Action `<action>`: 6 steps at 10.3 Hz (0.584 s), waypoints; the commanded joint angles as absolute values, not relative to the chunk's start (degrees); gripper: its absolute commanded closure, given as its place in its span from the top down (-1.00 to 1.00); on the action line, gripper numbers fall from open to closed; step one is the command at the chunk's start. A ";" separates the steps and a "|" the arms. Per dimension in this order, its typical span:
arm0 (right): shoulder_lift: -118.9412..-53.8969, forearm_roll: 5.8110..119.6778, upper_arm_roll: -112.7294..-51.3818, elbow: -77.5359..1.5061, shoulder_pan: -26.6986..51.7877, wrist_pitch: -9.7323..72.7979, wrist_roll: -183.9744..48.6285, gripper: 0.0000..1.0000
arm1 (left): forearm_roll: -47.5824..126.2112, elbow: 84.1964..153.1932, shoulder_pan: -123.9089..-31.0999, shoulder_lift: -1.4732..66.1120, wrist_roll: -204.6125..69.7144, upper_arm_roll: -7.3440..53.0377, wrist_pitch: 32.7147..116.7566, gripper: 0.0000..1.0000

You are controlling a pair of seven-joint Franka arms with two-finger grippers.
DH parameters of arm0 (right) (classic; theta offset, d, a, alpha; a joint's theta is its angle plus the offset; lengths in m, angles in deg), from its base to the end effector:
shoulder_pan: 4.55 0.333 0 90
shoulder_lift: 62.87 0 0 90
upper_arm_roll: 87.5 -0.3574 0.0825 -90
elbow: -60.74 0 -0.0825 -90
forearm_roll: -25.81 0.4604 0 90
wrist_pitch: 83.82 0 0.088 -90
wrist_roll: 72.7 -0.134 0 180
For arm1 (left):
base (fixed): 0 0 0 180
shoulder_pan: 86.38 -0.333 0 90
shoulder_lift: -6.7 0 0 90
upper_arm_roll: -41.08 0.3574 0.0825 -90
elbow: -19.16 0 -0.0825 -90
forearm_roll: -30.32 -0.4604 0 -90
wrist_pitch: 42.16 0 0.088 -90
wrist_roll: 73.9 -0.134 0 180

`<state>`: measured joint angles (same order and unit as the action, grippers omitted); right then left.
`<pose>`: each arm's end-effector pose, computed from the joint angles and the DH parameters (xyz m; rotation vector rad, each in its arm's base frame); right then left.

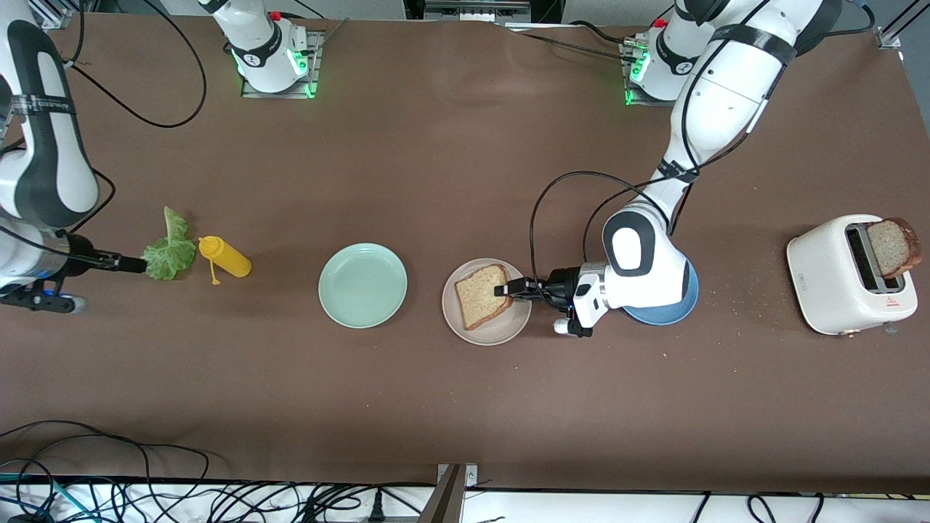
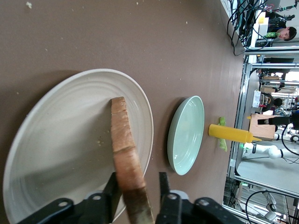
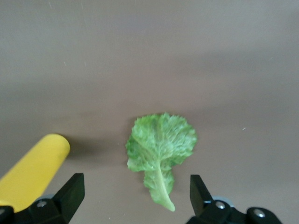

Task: Make sandwich on beige plate with both arms
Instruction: 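Release the bread with the left gripper while the right gripper reaches the lettuce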

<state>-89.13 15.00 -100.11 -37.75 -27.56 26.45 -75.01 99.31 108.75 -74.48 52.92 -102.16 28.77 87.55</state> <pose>0.6934 -0.1560 0.2774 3.0586 -0.2227 -0.3740 0.7165 -0.3463 0.1447 2.1292 0.0459 -0.0870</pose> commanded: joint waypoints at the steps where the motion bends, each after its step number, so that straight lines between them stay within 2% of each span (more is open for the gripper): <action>1: -87.65 14.21 -99.82 -43.66 -28.37 28.75 -75.69 1.00 | 100.29 107.58 -73.37 53.46 -103.96 29.40 89.84 1.00; 6: -93.27 14.12 -96.91 -46.31 -28.55 32.80 -75.61 1.00 | 98.17 107.66 -73.99 52.84 -102.90 30.09 89.85 1.00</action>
<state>-91.88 15.00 -96.31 -46.04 -27.87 30.98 -75.10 99.07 108.38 -74.25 52.93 -102.47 29.57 89.50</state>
